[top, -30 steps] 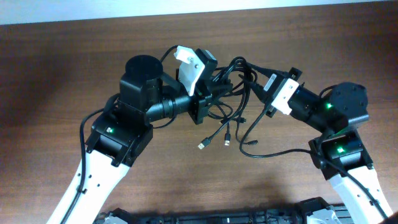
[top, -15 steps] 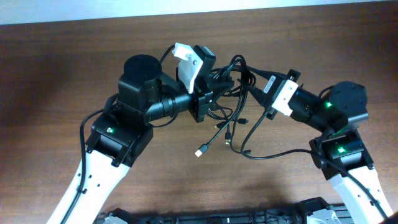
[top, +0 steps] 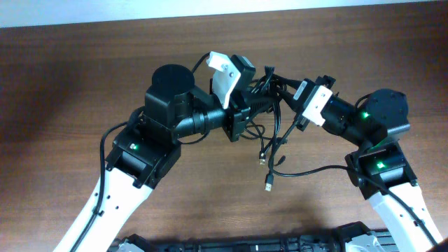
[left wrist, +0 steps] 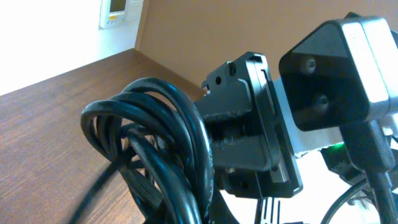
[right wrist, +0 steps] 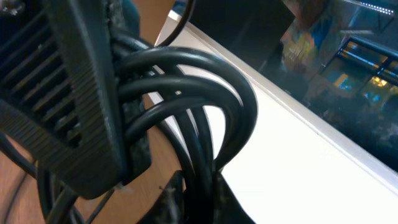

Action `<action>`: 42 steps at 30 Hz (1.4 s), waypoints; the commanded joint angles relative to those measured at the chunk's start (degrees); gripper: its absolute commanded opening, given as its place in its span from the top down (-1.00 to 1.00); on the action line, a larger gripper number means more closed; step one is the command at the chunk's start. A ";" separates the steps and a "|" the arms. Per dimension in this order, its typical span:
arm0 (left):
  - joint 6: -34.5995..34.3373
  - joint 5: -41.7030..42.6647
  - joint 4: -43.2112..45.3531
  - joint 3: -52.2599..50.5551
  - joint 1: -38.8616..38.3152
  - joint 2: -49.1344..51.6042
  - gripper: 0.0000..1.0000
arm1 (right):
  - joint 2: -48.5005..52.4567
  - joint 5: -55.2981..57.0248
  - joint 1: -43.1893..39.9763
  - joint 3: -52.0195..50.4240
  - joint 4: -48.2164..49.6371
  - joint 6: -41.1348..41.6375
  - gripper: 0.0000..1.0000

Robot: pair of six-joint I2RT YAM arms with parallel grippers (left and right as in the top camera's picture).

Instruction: Untangle cables

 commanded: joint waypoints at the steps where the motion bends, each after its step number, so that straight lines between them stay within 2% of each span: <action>1: 0.33 0.35 1.11 1.07 -0.81 0.66 1.00 | 0.04 -7.10 2.23 -0.09 0.02 -0.02 0.92; 5: 0.33 -3.06 -0.66 1.07 -0.81 0.63 1.00 | 0.04 -2.93 2.16 -0.09 -0.02 0.31 0.92; 11: 0.28 -3.04 -2.38 1.07 2.71 0.63 1.00 | -0.11 20.46 2.16 -0.09 -0.04 10.84 0.92; 17: -1.22 -3.30 -2.99 1.07 6.03 0.63 1.00 | -0.11 33.31 2.16 -0.09 -0.22 14.47 0.92; 19: -1.31 -3.61 -2.97 1.07 6.64 0.63 1.00 | -0.11 33.40 2.16 -0.09 -0.22 14.47 0.92; 22: -7.45 -9.60 -2.99 1.07 8.26 0.63 1.00 | -0.11 28.96 2.16 -0.09 -0.22 14.43 0.92; 28: -13.42 -13.49 -2.95 1.07 9.22 0.63 1.00 | -0.11 8.83 2.16 -0.09 -0.63 10.45 0.92; 32: -14.12 -13.44 -2.91 1.07 9.22 0.63 1.00 | -0.11 1.79 2.19 -0.09 -0.66 10.32 0.92; 37: -14.27 -12.74 -2.97 1.07 9.20 0.63 1.00 | -0.09 6.01 2.16 -0.09 -0.72 10.34 0.92; 38: -14.25 -11.63 -2.97 1.07 9.16 0.63 1.00 | -0.11 6.95 2.16 -0.09 -0.72 10.32 0.08; 39: -14.21 -9.73 -2.95 1.07 9.16 0.63 1.00 | -0.11 6.93 2.16 -0.09 -0.61 10.10 -0.41; 40: -13.35 -7.41 -2.95 1.07 9.16 0.63 1.00 | -0.11 6.86 2.16 -0.09 -0.70 7.91 -0.58; 42: -9.92 -3.74 -2.93 1.07 9.01 0.66 1.00 | -0.11 6.05 2.23 -0.09 -0.70 3.37 -0.75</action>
